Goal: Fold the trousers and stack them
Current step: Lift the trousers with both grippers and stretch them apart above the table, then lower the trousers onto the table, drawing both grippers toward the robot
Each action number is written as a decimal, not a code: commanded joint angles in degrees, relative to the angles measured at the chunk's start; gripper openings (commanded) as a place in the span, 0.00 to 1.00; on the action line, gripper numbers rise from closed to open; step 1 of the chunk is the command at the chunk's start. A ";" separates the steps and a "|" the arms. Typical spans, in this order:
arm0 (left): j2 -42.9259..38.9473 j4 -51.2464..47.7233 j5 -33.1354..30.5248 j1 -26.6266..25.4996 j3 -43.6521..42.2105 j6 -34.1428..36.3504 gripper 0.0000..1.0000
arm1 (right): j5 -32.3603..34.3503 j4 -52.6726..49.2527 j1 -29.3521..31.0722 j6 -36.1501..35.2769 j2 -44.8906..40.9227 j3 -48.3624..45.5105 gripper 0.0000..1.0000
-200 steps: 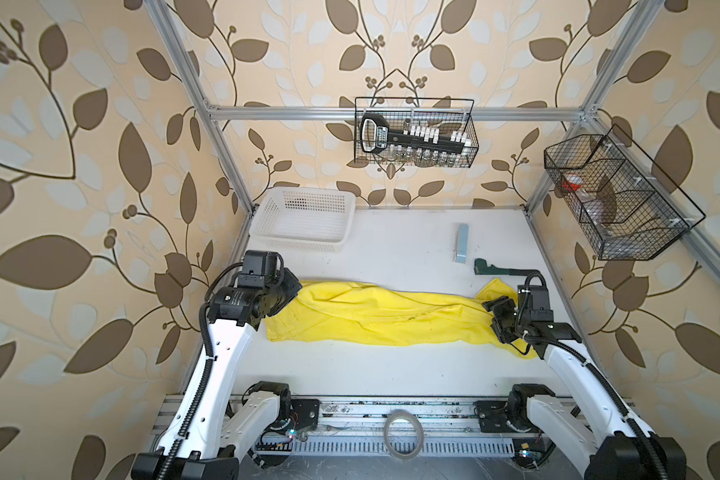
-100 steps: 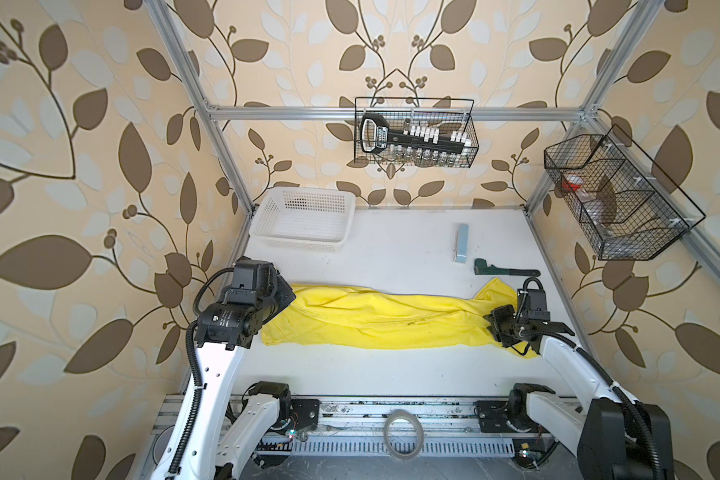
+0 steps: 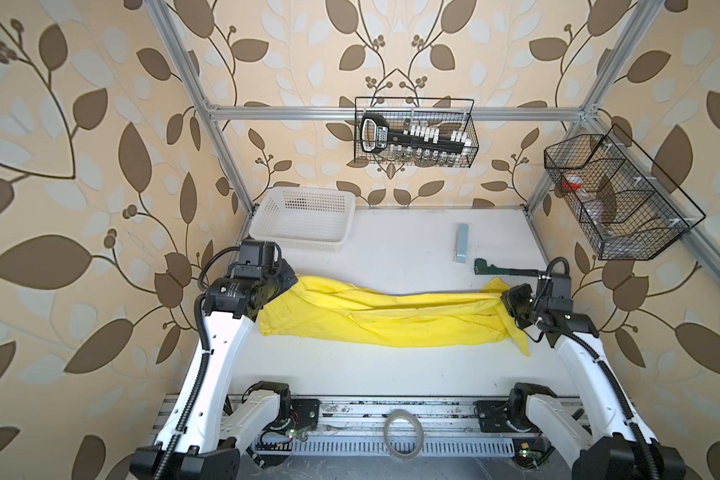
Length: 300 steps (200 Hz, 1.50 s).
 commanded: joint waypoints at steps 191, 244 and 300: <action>-4.49 0.59 -2.48 0.58 -17.50 -6.34 0.00 | 6.48 -14.00 -10.70 -6.37 -12.66 -9.79 0.01; -10.85 -3.11 -8.12 0.63 -27.20 -14.12 0.00 | 14.70 -22.25 -10.17 -3.58 -18.81 -16.23 0.02; -11.01 -3.13 -7.55 0.55 -31.83 -22.15 0.00 | 22.15 -22.49 -10.17 -1.97 -20.01 -19.78 0.07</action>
